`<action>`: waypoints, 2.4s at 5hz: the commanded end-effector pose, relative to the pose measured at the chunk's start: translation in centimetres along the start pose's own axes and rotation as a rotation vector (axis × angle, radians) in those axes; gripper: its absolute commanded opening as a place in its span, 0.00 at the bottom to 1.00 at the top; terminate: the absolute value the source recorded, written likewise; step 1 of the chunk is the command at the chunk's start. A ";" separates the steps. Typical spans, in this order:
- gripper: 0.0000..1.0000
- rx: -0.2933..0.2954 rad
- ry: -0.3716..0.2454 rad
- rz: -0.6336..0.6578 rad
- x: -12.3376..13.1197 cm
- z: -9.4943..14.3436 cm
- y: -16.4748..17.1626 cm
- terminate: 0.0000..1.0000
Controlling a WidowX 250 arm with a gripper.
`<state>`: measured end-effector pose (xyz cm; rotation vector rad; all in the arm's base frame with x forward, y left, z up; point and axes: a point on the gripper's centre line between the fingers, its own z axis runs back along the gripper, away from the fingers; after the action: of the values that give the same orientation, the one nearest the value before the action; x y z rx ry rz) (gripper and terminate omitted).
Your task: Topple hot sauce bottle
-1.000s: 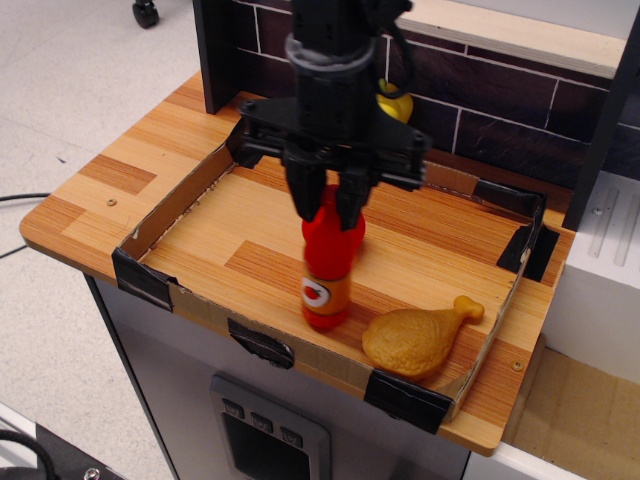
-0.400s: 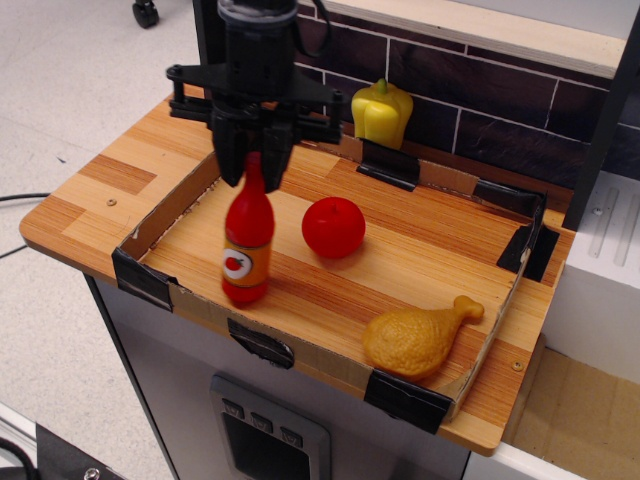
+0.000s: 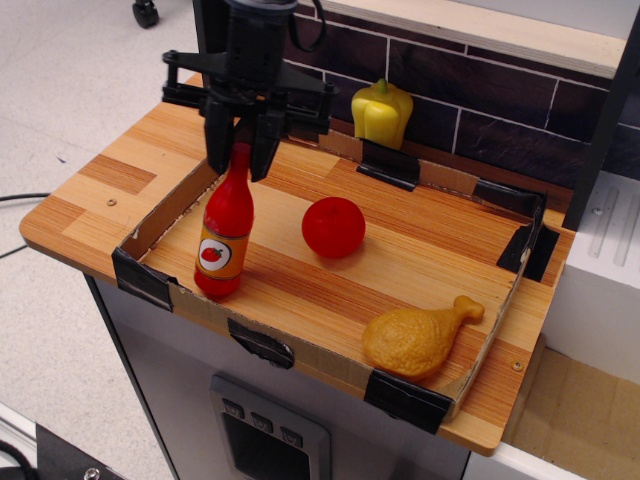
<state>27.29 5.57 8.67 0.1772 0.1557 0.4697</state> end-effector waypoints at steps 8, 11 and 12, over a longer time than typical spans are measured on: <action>1.00 -0.313 -0.381 -0.097 8.8 -1.2 1.8 0.00; 1.00 -0.300 -0.401 -0.077 8.3 1.3 1.8 0.00; 1.00 -0.300 -0.401 -0.077 8.3 1.3 1.8 0.00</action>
<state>33.46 10.58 6.51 -0.0445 -0.2166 0.3770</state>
